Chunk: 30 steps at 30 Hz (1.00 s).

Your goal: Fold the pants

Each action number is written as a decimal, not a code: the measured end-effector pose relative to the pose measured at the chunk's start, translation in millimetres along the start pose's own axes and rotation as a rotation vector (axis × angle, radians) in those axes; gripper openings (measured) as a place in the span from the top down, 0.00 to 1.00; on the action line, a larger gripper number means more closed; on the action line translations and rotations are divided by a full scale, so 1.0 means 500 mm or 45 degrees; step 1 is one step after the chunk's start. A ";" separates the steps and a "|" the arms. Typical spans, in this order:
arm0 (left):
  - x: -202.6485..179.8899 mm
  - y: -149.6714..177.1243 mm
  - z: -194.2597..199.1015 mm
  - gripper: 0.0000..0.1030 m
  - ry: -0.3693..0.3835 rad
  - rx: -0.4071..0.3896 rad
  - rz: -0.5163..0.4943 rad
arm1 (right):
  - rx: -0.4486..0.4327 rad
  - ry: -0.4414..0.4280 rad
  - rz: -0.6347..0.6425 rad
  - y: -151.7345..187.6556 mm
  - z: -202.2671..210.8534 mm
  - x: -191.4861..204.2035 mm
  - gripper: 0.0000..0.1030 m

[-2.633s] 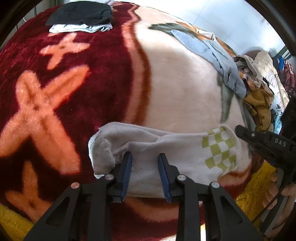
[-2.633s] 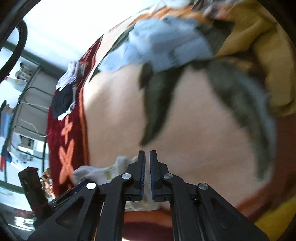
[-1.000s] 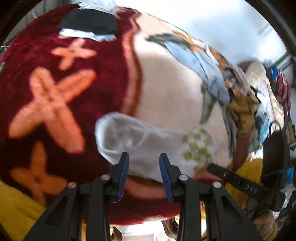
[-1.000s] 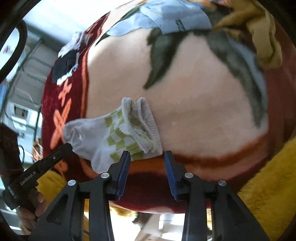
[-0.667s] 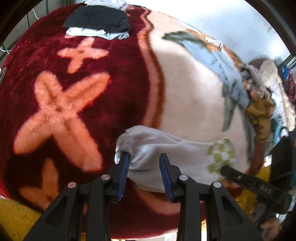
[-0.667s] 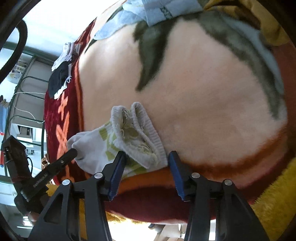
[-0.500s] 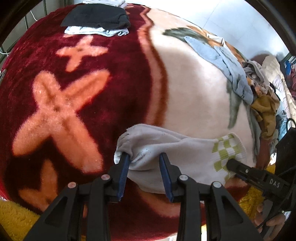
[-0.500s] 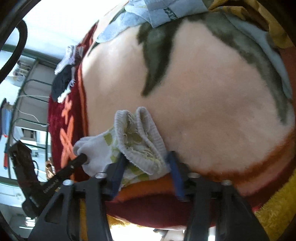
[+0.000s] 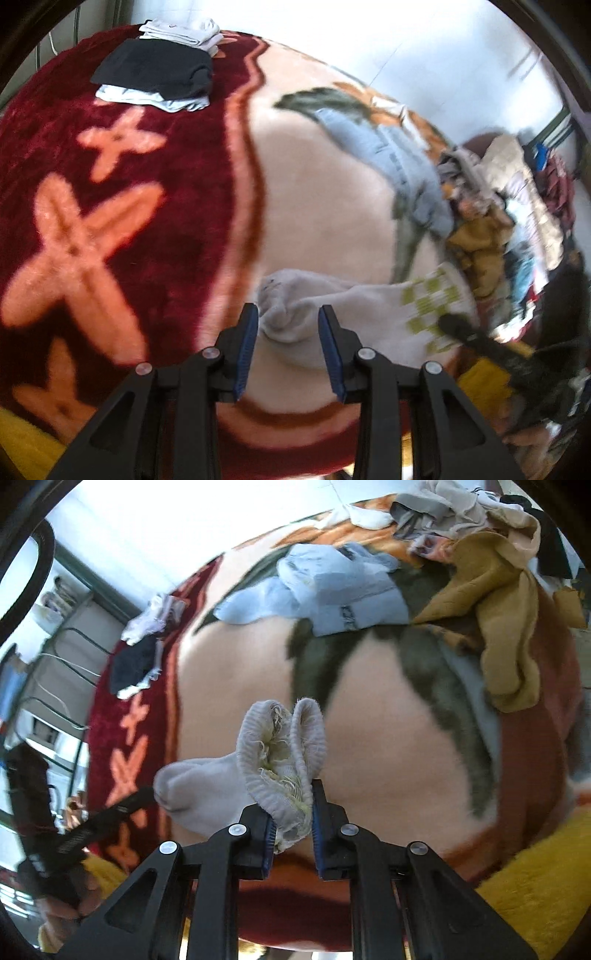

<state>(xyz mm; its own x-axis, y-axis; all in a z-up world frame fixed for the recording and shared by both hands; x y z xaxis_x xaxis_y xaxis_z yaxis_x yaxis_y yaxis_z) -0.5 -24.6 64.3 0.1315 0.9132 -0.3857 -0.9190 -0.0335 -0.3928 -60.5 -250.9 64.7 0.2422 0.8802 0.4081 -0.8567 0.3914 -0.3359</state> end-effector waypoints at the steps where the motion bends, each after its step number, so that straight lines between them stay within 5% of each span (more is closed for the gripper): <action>1: -0.004 -0.001 0.002 0.66 0.031 -0.001 0.015 | 0.005 0.004 -0.007 0.000 -0.002 -0.003 0.84; 7: -0.066 -0.003 -0.013 0.66 0.138 0.020 -0.029 | -0.001 0.027 0.035 0.003 -0.006 0.003 0.84; 14: -0.120 0.008 -0.113 0.67 -0.066 0.105 -0.196 | -0.026 0.006 0.051 0.008 0.000 0.009 0.84; 17: -0.118 0.016 -0.140 0.67 -0.080 0.141 -0.184 | -0.025 -0.002 0.046 0.009 0.001 0.003 0.84; 30: -0.064 0.013 0.008 0.66 0.011 0.010 -0.065 | -0.044 0.087 0.185 0.003 0.018 0.053 0.84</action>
<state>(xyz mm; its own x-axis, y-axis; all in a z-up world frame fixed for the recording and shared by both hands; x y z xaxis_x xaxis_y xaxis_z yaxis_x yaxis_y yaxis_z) -12.3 -52.3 77.6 0.1811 0.9102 -0.3725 -0.9139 0.0159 -0.4057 -59.7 -229.5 82.8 0.1487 0.9440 0.2946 -0.8690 0.2669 -0.4166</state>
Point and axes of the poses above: each gripper's, at about its wrist camera, not at the fingertips, and z roughly against the way its jaws point, x to its left, y to its underside, the point moved 1 cm from there along -z, roughly the way its jaws point
